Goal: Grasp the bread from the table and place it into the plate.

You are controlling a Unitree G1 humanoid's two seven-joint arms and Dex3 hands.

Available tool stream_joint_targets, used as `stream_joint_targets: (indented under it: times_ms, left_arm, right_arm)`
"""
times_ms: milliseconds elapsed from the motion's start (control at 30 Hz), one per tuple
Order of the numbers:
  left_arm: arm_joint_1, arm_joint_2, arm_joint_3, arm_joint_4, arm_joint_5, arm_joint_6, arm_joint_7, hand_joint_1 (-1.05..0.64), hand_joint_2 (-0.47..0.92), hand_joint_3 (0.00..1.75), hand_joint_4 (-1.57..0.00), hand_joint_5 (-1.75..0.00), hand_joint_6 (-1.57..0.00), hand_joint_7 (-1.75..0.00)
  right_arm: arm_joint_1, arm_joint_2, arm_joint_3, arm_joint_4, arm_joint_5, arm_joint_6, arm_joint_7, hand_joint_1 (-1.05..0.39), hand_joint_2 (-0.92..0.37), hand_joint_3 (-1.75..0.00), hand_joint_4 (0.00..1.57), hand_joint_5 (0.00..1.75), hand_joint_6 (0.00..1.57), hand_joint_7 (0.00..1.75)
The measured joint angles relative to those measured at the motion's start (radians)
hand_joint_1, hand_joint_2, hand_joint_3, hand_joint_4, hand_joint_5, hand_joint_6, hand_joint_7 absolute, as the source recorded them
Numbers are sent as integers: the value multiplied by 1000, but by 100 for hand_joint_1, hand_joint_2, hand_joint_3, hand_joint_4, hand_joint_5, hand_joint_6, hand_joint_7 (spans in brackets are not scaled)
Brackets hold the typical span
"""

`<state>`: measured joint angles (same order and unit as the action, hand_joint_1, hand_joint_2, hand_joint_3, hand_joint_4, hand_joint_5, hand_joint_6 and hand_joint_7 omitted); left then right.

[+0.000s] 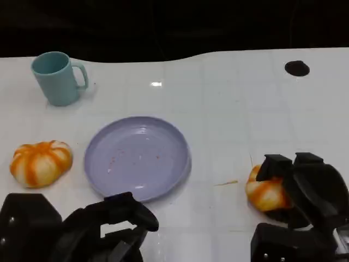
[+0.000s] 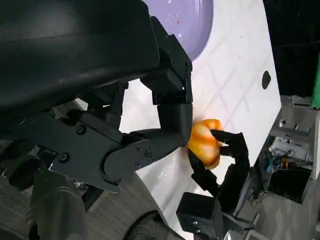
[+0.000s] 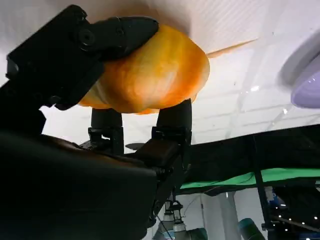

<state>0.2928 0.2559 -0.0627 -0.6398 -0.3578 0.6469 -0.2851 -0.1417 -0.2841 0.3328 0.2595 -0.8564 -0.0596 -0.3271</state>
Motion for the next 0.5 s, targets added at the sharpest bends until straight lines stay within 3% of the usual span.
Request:
stream_joint_targets:
  times_ms: [33,100,233,300,367,500]
  left_arm:
    - [0,-1,-1,0,0,0,1,-33,76,83,-66,-175,-60,-146]
    - [-1,-1,-4,3,3,-1,1,-32,76,82,-66,-175,-60,-146]
    - [-7,-5,-8,20,8,-1,6,-31,76,84,-66,-175,-60,-147]
    - [-10,-10,-9,25,8,-3,6,-30,76,84,-66,-175,-60,-147]
    - [-14,-14,-11,36,10,-6,6,-31,75,84,-66,-175,-60,-147]
    - [-27,-18,-13,50,20,-16,6,-32,75,84,-66,-175,-60,-148]
  right_arm:
    - [-2,0,0,-2,1,-6,0,-10,-47,-84,90,175,72,168]
    - [-9,0,0,-1,15,-30,-5,-11,-49,-74,90,175,68,173]
    - [-39,8,3,-1,23,-51,-7,-13,-49,-73,91,175,68,175]
    - [-52,15,6,-1,25,-54,-7,-13,-49,-74,92,175,68,175]
    - [-65,25,9,-2,36,-64,-5,-12,-43,-91,92,175,70,175]
    - [-97,58,23,-16,76,-76,33,-11,-39,-106,93,175,70,175]
